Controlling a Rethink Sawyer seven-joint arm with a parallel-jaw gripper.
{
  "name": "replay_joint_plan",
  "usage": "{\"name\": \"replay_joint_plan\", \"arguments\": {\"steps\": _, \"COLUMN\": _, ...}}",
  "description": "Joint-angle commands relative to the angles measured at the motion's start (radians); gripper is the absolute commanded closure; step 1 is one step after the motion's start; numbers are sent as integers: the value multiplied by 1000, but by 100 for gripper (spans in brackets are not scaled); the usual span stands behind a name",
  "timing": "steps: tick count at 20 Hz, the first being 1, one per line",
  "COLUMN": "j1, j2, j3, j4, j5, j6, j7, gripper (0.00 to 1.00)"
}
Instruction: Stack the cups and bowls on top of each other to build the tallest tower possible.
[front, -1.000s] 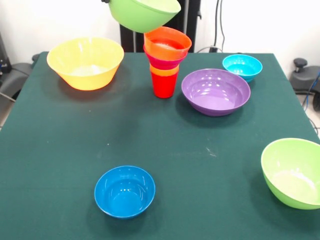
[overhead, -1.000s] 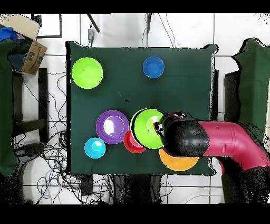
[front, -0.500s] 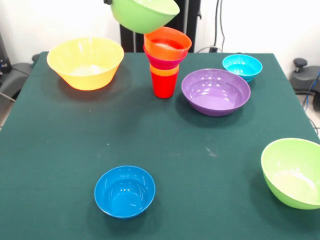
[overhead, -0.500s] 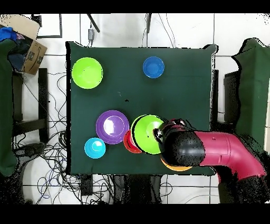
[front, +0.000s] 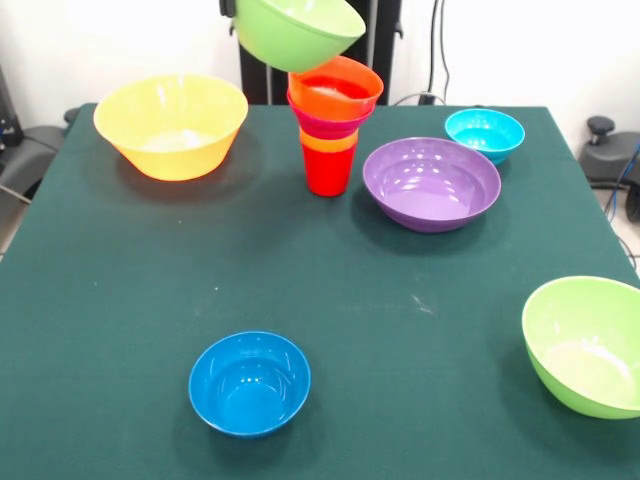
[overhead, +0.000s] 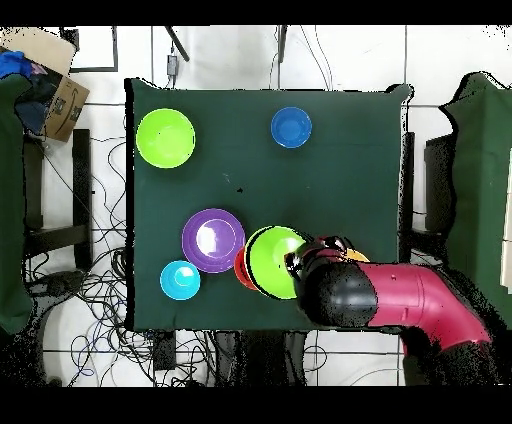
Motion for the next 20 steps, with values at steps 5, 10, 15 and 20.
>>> {"name": "replay_joint_plan", "arguments": {"steps": 5, "j1": 74, "j2": -2, "j3": -84, "j4": 110, "j5": -12, "j6": -87, "j7": 174, "gripper": 100}}
{"name": "replay_joint_plan", "arguments": {"steps": 10, "j1": 83, "j2": -23, "j3": -96, "j4": 123, "j5": 2, "j6": -88, "j7": 166, "gripper": 100}}
{"name": "replay_joint_plan", "arguments": {"steps": 15, "j1": 93, "j2": -5, "j3": -113, "j4": 138, "j5": -7, "j6": -124, "j7": 181, "gripper": 100}}
{"name": "replay_joint_plan", "arguments": {"steps": 20, "j1": 126, "j2": 11, "j3": -142, "j4": 156, "j5": -11, "j6": -161, "j7": 204, "gripper": 100}}
